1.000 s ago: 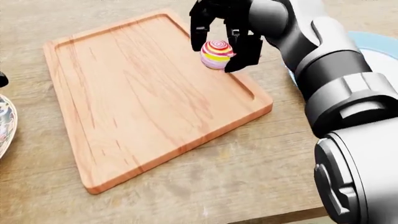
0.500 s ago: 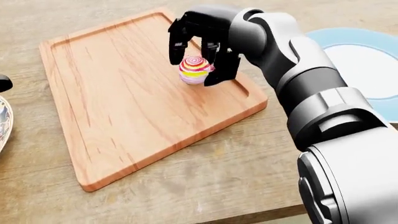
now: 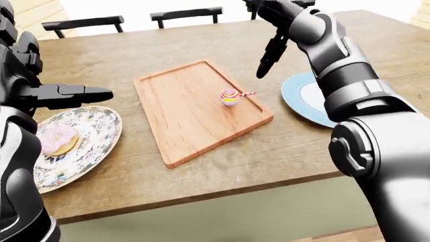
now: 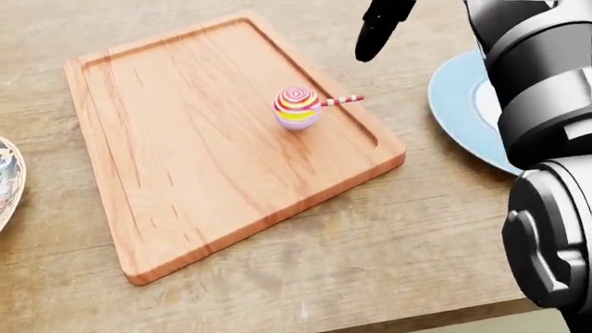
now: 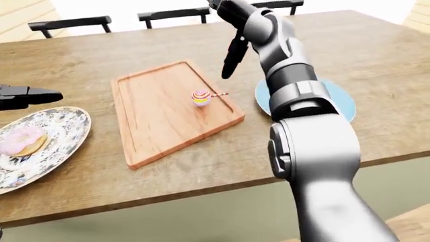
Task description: Move the dessert items from the plate to the tray.
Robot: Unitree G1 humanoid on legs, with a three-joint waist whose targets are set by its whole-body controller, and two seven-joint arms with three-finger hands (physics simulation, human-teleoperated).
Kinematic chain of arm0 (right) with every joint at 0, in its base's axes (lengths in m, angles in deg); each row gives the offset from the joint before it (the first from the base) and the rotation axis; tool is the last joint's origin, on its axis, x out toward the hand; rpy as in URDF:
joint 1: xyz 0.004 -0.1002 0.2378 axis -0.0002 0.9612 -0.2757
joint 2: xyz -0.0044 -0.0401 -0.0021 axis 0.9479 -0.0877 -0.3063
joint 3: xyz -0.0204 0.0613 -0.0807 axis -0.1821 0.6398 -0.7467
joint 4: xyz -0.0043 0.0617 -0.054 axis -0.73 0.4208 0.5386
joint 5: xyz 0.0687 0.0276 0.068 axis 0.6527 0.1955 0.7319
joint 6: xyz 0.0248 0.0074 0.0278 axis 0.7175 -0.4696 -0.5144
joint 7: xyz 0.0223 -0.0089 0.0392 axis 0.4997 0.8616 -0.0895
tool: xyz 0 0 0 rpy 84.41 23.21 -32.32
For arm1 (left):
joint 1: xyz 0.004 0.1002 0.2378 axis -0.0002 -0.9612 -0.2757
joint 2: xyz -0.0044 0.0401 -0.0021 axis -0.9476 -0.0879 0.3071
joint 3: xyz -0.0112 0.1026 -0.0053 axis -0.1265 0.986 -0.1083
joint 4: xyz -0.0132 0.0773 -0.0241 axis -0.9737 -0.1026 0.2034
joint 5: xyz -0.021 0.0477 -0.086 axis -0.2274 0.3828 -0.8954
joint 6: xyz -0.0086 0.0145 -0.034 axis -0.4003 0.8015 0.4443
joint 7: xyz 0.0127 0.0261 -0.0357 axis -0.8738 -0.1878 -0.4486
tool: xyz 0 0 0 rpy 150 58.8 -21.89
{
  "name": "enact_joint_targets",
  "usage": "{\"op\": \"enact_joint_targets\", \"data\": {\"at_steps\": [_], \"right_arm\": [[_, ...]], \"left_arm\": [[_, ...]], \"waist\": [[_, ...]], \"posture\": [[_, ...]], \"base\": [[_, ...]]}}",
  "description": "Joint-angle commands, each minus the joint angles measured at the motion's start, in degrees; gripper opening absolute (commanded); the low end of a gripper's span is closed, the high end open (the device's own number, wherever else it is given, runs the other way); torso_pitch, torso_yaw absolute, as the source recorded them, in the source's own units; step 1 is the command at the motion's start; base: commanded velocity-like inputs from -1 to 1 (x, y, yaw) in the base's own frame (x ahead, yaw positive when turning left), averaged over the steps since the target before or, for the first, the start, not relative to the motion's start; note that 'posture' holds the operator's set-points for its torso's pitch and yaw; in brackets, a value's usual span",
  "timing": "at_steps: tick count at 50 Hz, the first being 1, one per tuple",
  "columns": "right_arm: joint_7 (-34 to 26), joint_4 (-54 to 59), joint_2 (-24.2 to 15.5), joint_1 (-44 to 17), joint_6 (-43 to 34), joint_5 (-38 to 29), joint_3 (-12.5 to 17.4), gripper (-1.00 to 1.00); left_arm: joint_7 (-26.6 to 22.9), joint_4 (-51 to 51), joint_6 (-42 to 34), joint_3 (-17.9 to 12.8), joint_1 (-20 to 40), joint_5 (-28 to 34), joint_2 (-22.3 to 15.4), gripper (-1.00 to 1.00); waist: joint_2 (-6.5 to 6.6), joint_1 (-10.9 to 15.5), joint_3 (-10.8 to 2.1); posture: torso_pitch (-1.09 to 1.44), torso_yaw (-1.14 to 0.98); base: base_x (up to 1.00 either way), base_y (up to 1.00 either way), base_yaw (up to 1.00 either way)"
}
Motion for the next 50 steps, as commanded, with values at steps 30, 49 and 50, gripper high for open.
{"op": "enact_joint_targets", "data": {"at_steps": [30, 49, 50], "right_arm": [[4.71, -6.61, -5.52, -4.55, -12.84, 21.10, 0.87, 1.00], [2.78, -8.52, -7.41, -5.04, -15.31, 19.74, 0.20, 1.00], [2.85, -8.72, -7.70, -5.17, -15.63, 19.65, 0.32, 1.00]], "left_arm": [[-27.94, -15.89, 7.16, -4.60, -5.77, 14.62, -6.94, 1.00], [-32.56, -16.45, 11.71, -4.57, -7.03, 15.86, -7.25, 1.00], [-32.59, -16.79, 12.27, -4.11, -6.89, 16.16, -7.05, 1.00]], "waist": [[0.57, 1.05, -1.52], [0.09, 4.81, -1.49], [0.01, 5.08, -1.48]], "posture": [[0.00, 0.05], [0.00, 0.15], [0.00, 0.15]], "base": [[0.00, 0.00, 0.00], [0.00, 0.00, 0.00], [0.00, 0.00, 0.00]]}}
